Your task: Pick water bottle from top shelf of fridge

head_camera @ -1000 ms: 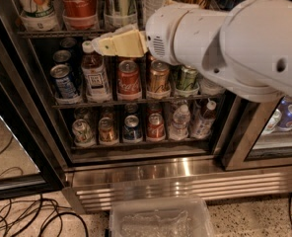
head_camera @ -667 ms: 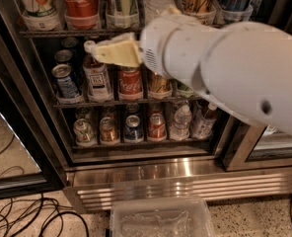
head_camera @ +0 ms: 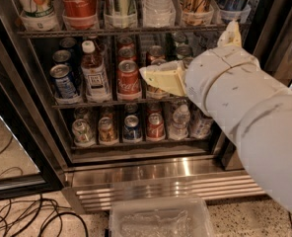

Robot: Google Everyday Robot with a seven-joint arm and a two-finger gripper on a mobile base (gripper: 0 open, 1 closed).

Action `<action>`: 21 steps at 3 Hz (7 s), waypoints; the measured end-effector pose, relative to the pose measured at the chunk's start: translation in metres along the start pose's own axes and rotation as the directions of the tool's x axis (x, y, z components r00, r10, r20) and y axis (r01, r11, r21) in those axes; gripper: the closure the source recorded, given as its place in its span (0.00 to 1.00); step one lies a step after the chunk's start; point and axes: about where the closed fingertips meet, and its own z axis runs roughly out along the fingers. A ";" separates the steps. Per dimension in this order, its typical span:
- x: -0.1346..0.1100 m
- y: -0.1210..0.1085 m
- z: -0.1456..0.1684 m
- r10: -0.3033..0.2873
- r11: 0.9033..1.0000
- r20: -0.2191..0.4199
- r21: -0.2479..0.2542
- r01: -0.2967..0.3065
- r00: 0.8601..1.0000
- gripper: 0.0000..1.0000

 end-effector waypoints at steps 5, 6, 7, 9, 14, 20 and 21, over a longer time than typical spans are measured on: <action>-0.048 -0.044 0.048 0.040 0.986 0.168 0.155 -0.066 0.985 0.00; -0.048 -0.043 0.048 0.040 0.986 0.168 0.154 -0.066 0.985 0.00; -0.060 -0.033 0.053 0.062 0.987 0.196 0.132 -0.089 0.979 0.00; -0.092 0.019 0.077 0.237 0.970 0.234 -0.004 -0.243 0.943 0.00; -0.115 -0.008 0.106 0.213 0.966 0.319 0.070 -0.247 0.923 0.20; -0.077 0.000 0.115 0.227 0.964 0.225 0.085 -0.251 0.948 0.32; -0.066 -0.002 0.121 0.238 0.960 0.205 0.097 -0.261 0.949 0.35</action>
Offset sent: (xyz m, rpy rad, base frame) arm -0.0057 -0.0206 0.0042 -0.0364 -0.0125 -0.0494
